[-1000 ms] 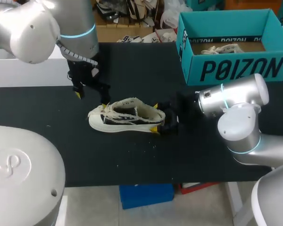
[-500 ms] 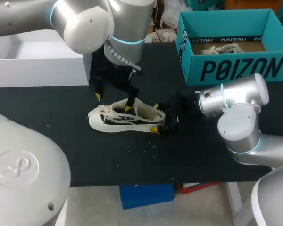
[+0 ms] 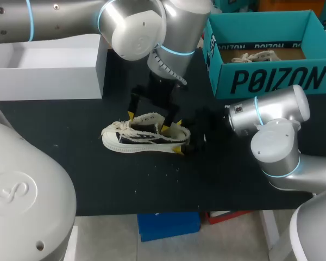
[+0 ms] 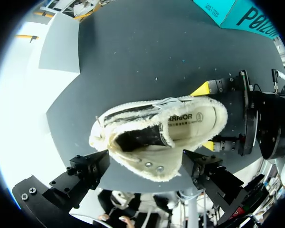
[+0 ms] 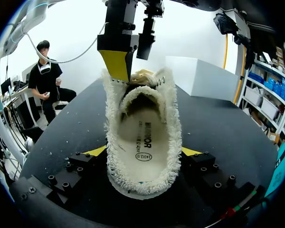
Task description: Take the shoe out of the shoebox, open the shoe tongue, remove and reinsert the insole, then place the shoe into the shoebox
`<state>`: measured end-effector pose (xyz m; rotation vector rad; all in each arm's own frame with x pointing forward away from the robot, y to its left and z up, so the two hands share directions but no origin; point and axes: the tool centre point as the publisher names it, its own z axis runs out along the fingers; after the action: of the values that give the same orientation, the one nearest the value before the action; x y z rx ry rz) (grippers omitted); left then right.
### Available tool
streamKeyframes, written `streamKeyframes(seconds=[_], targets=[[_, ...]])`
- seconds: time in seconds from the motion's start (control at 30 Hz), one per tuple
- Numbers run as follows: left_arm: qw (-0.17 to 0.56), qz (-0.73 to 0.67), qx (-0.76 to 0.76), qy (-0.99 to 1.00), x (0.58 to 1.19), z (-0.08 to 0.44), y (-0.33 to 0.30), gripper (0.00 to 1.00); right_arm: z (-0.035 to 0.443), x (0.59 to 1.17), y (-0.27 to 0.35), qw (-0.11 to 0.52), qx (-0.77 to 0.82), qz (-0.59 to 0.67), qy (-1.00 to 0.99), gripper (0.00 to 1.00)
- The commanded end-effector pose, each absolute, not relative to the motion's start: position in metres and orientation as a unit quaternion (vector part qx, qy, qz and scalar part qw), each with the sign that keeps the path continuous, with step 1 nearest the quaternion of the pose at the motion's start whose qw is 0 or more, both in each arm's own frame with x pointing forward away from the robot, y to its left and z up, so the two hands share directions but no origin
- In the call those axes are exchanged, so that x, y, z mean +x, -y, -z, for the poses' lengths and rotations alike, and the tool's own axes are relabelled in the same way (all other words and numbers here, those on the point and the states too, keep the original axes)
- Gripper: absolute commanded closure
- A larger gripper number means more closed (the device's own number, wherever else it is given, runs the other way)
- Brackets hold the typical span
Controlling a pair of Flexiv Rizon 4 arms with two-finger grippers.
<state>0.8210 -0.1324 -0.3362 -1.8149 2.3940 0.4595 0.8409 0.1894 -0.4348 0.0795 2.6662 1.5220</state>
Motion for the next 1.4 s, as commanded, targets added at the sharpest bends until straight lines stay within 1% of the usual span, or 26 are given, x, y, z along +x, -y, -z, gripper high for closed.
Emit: streamKeyframes(seconds=[0.03,0.1,0.17,0.37,0.67,0.73,0.8,0.83,0.87,0.97,1.0,1.17,1.4], targets=[[0.061,-0.193,-0.602,-0.773,0.821,0.348,0.145,0.00,0.436,0.842,-0.191,0.036,0.027,-0.494,-0.868,1.00],[0.075,-0.195,-0.609,-0.765,0.820,0.352,0.145,0.00,0.436,0.842,-0.191,0.036,0.027,-0.494,-0.868,1.00],[0.072,-0.197,-0.610,-0.764,0.821,0.356,0.143,0.00,0.436,0.842,-0.191,0.036,0.027,-0.494,-0.868,1.00],[0.091,-0.196,-0.615,-0.758,0.822,0.362,0.140,0.00,0.436,0.842,-0.191,0.036,0.027,-0.494,-0.868,1.00],[0.116,-0.196,-0.616,-0.754,0.822,0.361,0.122,0.00,0.436,0.842,-0.191,0.036,0.027,-0.494,-0.868,1.00],[0.120,-0.200,-0.617,-0.752,0.821,0.362,0.118,0.24,0.436,0.842,-0.191,0.036,0.027,-0.494,-0.868,1.00],[0.124,-0.204,-0.616,-0.751,0.820,0.363,0.115,0.52,0.436,0.842,-0.191,0.036,0.027,-0.494,-0.868,1.00],[0.125,-0.207,-0.616,-0.750,0.820,0.364,0.114,0.60,0.436,0.842,-0.191,0.036,0.027,-0.494,-0.868,1.00],[0.126,-0.208,-0.615,-0.750,0.820,0.365,0.114,0.70,0.436,0.842,-0.191,0.036,0.027,-0.494,-0.868,1.00],[0.128,-0.210,-0.614,-0.750,0.820,0.363,0.112,0.96,0.436,0.842,-0.191,0.036,0.027,-0.494,-0.868,1.00],[0.128,-0.209,-0.613,-0.751,0.821,0.363,0.111,1.00,0.436,0.842,-0.191,0.036,0.027,-0.494,-0.868,1.00],[0.145,-0.207,-0.608,-0.752,0.824,0.360,0.112,1.00,0.436,0.842,-0.191,0.036,0.027,-0.494,-0.868,1.00],[0.147,-0.190,-0.610,-0.755,0.824,0.348,0.114,1.00,0.436,0.842,-0.191,0.036,0.027,-0.494,-0.868,1.00]])
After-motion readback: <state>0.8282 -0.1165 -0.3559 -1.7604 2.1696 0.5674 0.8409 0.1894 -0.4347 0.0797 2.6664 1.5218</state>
